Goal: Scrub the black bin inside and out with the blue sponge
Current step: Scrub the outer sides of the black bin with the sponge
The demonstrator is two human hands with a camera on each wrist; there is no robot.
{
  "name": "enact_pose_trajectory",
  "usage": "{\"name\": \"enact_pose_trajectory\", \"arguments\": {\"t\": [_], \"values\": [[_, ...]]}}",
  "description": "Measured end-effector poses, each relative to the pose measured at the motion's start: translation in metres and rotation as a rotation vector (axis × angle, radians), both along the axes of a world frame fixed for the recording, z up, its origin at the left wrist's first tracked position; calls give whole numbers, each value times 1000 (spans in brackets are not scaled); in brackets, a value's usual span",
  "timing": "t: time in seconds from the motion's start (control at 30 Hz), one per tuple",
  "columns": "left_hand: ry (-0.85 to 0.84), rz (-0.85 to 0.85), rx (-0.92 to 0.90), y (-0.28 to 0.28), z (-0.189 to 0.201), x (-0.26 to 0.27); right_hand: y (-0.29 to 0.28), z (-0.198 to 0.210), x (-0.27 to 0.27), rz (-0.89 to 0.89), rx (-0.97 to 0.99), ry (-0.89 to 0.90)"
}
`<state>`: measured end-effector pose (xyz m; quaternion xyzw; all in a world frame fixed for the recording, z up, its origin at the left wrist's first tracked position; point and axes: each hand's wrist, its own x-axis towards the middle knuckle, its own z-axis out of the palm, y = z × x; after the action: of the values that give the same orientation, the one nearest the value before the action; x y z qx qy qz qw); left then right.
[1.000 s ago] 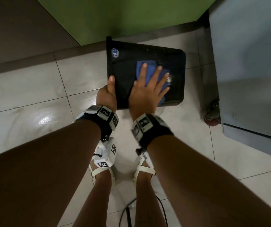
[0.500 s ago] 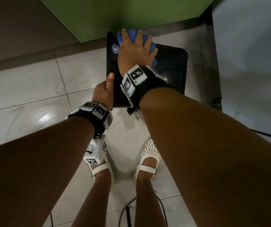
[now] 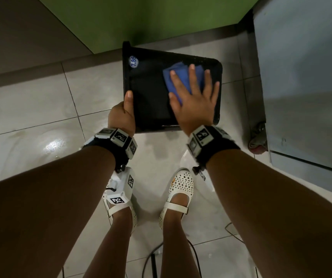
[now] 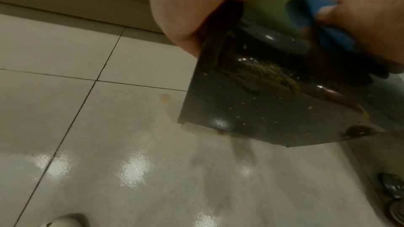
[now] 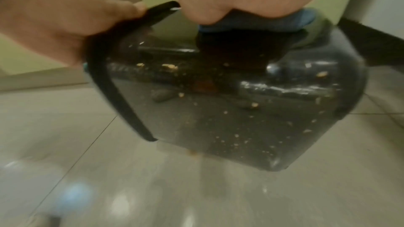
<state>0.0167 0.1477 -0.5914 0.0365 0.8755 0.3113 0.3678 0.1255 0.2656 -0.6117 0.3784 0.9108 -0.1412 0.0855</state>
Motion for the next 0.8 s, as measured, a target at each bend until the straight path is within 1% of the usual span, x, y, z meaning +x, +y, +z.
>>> {"name": "enact_pose_trajectory", "arguments": {"t": [0.07,0.17,0.23,0.27,0.33,0.4,0.5,0.57,0.63,0.7,0.77,0.8], "values": [[-16,4,12,-1,0,0,10,2,4,-34,-81,-20],[-17,8,24,-1,1,1,5,0,-5,-162,-126,37],[-18,3,19,0,0,1,-13,-3,-17,-225,-25,134],[-16,2,14,0,-1,0,-25,-4,-24,-215,27,197],[3,2,15,-1,-2,0,-47,-4,-40,-95,55,262],[20,-13,38,-3,-1,-2,-60,-3,-50,51,32,303],[16,-28,30,-4,0,-4,-48,-7,-49,247,21,343],[-3,-19,21,-6,-2,-5,-32,-13,-43,270,56,313],[-25,-5,6,-6,0,-4,-16,-15,-36,157,93,289],[-34,1,0,-5,0,-3,-2,-12,-27,-24,80,261],[-48,2,-3,-4,2,-3,12,-9,-15,-273,8,155],[-49,8,-5,-4,2,-2,18,-9,-11,-441,-45,117]]}}
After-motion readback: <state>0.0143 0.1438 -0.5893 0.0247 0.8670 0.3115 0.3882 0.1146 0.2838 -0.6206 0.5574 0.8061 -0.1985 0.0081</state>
